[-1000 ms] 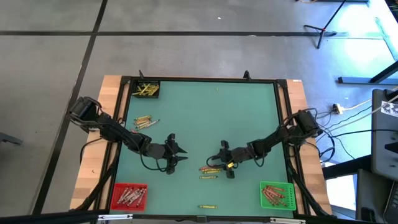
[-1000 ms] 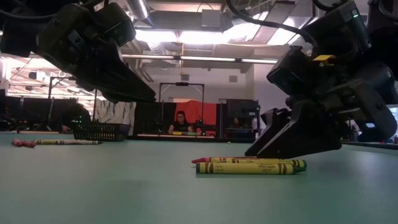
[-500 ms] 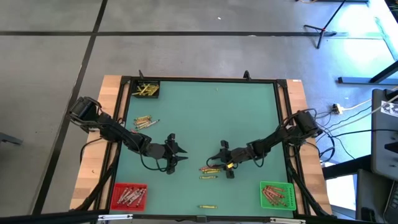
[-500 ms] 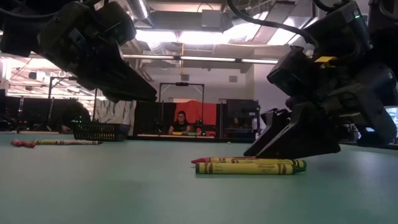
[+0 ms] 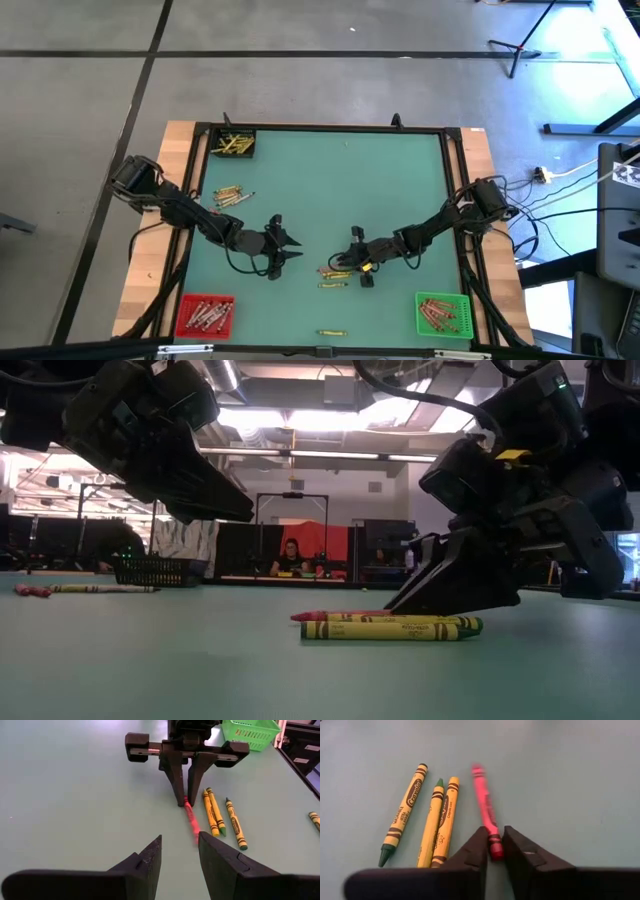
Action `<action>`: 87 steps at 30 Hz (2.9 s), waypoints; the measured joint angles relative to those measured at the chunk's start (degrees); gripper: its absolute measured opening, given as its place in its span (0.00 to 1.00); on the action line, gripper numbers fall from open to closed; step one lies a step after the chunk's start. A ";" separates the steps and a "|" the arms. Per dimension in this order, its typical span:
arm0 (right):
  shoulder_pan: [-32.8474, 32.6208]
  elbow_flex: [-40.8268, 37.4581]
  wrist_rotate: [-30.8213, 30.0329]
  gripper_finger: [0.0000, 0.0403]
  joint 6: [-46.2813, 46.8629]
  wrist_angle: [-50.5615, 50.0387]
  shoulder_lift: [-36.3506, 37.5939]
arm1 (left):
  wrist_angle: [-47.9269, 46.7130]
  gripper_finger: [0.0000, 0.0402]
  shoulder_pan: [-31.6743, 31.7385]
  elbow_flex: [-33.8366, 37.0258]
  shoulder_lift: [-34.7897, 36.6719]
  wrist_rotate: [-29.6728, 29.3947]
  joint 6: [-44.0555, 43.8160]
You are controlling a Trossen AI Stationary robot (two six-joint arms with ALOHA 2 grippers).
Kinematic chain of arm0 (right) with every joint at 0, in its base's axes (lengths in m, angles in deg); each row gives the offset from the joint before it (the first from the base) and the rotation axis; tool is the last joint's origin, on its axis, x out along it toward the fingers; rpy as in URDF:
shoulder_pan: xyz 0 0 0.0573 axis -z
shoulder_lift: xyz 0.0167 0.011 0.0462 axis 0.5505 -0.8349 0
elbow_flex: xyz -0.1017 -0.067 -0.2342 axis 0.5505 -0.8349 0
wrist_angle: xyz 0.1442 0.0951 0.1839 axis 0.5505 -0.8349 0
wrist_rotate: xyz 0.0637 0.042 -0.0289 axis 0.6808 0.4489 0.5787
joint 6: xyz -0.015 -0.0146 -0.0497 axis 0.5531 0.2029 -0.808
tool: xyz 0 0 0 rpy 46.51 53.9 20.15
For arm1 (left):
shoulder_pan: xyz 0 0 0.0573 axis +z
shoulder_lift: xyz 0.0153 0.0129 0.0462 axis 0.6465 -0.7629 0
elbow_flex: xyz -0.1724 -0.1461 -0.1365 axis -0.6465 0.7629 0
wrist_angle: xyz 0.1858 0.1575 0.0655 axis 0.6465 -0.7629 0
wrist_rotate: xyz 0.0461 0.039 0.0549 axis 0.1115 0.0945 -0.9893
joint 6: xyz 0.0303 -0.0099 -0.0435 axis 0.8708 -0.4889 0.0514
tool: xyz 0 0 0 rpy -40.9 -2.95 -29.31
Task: Sort crayons
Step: Put the red crayon into the green bin
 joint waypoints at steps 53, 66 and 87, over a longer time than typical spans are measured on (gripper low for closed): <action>-4.00 4.70 -7.97 0.03 -4.40 -10.58 11.97 | 17.01 0.27 -7.95 0.00 -8.09 -4.40 11.46; -17.16 9.75 -7.39 0.04 20.74 -55.24 34.57 | 26.33 0.27 -10.74 -0.88 -14.21 -5.67 8.11; -49.11 27.63 -6.37 0.04 91.35 -98.04 35.51 | 25.64 0.27 -11.73 -4.00 -14.19 -5.63 12.56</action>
